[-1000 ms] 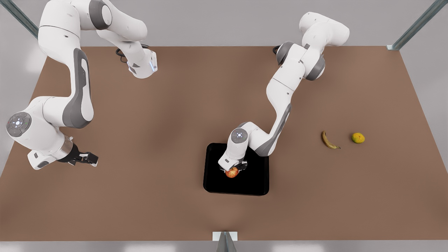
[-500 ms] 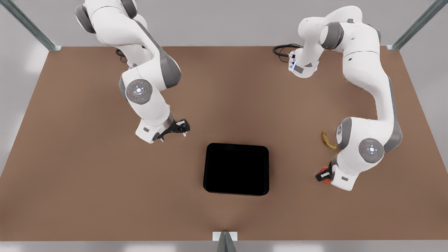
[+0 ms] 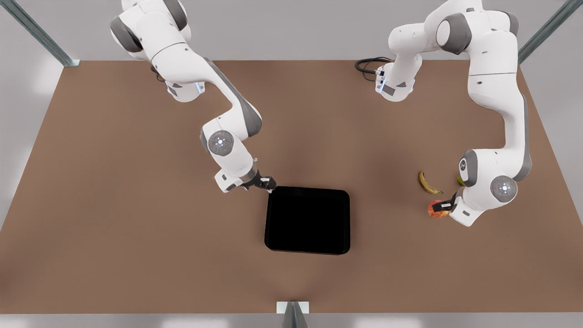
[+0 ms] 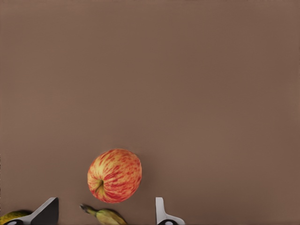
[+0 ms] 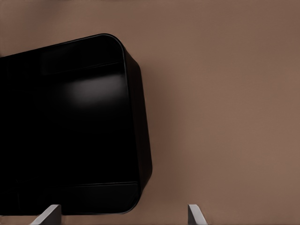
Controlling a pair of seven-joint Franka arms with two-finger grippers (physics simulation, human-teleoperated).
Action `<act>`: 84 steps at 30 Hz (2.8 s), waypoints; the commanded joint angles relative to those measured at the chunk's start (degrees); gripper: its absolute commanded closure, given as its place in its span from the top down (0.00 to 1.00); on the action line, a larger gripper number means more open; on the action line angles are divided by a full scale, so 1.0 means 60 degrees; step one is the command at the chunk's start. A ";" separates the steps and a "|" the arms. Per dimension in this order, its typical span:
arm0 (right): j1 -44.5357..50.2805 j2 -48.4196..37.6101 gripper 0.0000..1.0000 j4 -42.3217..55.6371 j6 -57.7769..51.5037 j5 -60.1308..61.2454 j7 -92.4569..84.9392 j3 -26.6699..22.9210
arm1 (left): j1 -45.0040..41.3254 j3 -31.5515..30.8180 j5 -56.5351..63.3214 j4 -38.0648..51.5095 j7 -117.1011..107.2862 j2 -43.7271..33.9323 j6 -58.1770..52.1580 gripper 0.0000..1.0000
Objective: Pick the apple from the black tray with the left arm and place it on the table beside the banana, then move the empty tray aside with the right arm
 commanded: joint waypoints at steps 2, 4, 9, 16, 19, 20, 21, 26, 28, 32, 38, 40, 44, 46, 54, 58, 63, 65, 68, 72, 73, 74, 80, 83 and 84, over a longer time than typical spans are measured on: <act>0.0209 0.0388 1.00 0.0061 0.1536 0.0005 0.3258 -0.0006 | 0.0003 0.0102 -0.0352 0.0937 0.2422 -0.0150 -0.0143 1.00; 0.0209 0.0666 1.00 0.0075 0.1594 -0.0039 0.3171 0.0008 | -0.0056 0.0043 -0.2211 0.3897 0.1294 -0.0223 -0.4156 1.00; 0.0150 0.1238 1.00 0.0090 0.2254 -0.0025 0.0271 -0.0065 | -0.0114 0.0087 -0.1232 0.1789 0.1556 -0.3241 -0.3735 1.00; -0.0054 0.2190 1.00 0.1027 0.2283 -0.0420 -0.1385 -0.0168 | -0.0144 0.0058 -0.1261 0.1818 0.1571 -0.2845 -0.3690 1.00; -0.0480 0.2117 1.00 0.1027 0.2283 -0.0406 -0.2176 -0.0168 | -0.0129 0.0073 -0.1247 0.1833 0.1615 -0.2860 -0.3720 1.00; -0.0480 0.2161 1.00 0.1027 0.2283 -0.0406 -0.2191 -0.0168 | -0.0129 0.0073 -0.1247 0.1833 0.1615 -0.2860 -0.3720 1.00; -0.0480 0.2190 1.00 0.1027 0.2283 -0.0376 -0.2118 -0.0168 | -0.0129 0.0073 -0.1247 0.1833 0.1615 -0.2860 -0.3720 1.00; -0.0392 0.2234 1.00 0.1086 0.2283 -0.0347 -0.1986 -0.0094 | -0.0129 0.0073 -0.1232 0.1848 0.1600 -0.2875 -0.3720 1.00; -0.0377 0.2541 1.00 0.1437 0.2283 -0.0347 -0.1883 -0.0050 | -0.0129 0.0073 -0.1232 0.1848 0.1600 -0.2875 -0.3720 1.00; -0.0392 0.2981 1.00 0.1921 0.2298 -0.0362 -0.1883 -0.0050 | -0.0129 0.0073 -0.1232 0.1833 0.1600 -0.2875 -0.3720 1.00; -0.0260 0.3523 1.00 0.2522 0.2312 -0.0362 -0.1795 -0.0050 | -0.0129 0.0073 -0.1217 0.1833 0.1585 -0.2875 -0.3734 1.00; -0.0260 0.3611 1.00 0.2507 0.2298 -0.0362 -0.1795 -0.0050 | -0.0129 0.0073 -0.1203 0.1833 0.1571 -0.2875 -0.3734 1.00; -0.0260 0.3743 0.67 0.2492 0.2298 -0.0391 -0.1839 -0.0036 | -0.0129 0.0073 -0.1188 0.1833 0.1571 -0.2918 -0.3749 1.00; -0.0260 0.3743 0.47 0.2492 0.2298 -0.0391 -0.1898 -0.0050 | -0.0144 0.0058 -0.1217 0.1833 0.1571 -0.2963 -0.3778 1.00; -0.0275 0.3611 0.15 0.2507 0.2224 -0.0318 -0.1795 0.0008 | -0.0158 0.0043 -0.1203 0.1906 0.1541 -0.3080 -0.3866 1.00; -0.0333 0.2440 0.15 0.2492 0.0570 -0.0318 -0.1839 0.0140 | -0.0158 0.0043 -0.1188 0.1950 0.1541 -0.3021 -0.3808 1.00; -0.0670 0.0404 0.15 0.2419 -0.3707 -0.0332 -0.3230 -0.0211 | -0.0158 0.0043 -0.1203 0.1965 0.1541 -0.2948 -0.3646 1.00; -0.0670 -0.0285 0.14 0.2419 -0.5172 -0.0303 -0.4548 -0.0958 | -0.0158 0.0043 -0.1247 0.1980 0.1527 -0.2992 -0.3705 1.00; -0.0685 -0.0930 0.14 0.2434 -0.6447 -0.0128 -0.7038 -0.2495 | -0.0275 -0.0191 -0.1217 0.2141 0.1161 -0.3080 -0.3881 1.00; -0.2236 -0.1121 0.13 0.2492 -0.7194 0.0400 -0.9761 -0.2834 | -0.0378 -0.0162 -0.1188 0.2346 0.1161 -0.2875 -0.3837 1.00; -0.2618 -0.1121 0.12 0.2492 -0.7268 0.0385 -1.0217 -0.2790 | -0.0393 -0.0162 -0.1217 0.2390 0.1161 -0.2845 -0.3837 1.00; -0.2852 -0.1121 0.12 0.2492 -0.7370 0.0385 -1.0657 -0.2804 | -0.0393 -0.0162 -0.1203 0.2390 0.1219 -0.2904 -0.3881 1.00; -0.4024 -0.0726 0.09 0.2492 -0.7166 0.0180 -1.2547 -0.2863 | -0.0480 -0.0191 -0.1320 0.2580 0.1205 -0.2802 -0.3778 1.00; -0.4244 0.0300 0.10 0.2492 -0.6097 0.0180 -1.2679 -0.2863 | -0.0890 -0.0235 -0.0865 0.2609 0.1352 -0.2670 -0.3515 1.00; -0.4274 0.0622 0.11 0.2492 -0.5614 0.0166 -1.2679 -0.2863 | -0.0832 -0.0220 -0.0954 0.2609 0.1424 -0.2684 -0.3588 1.00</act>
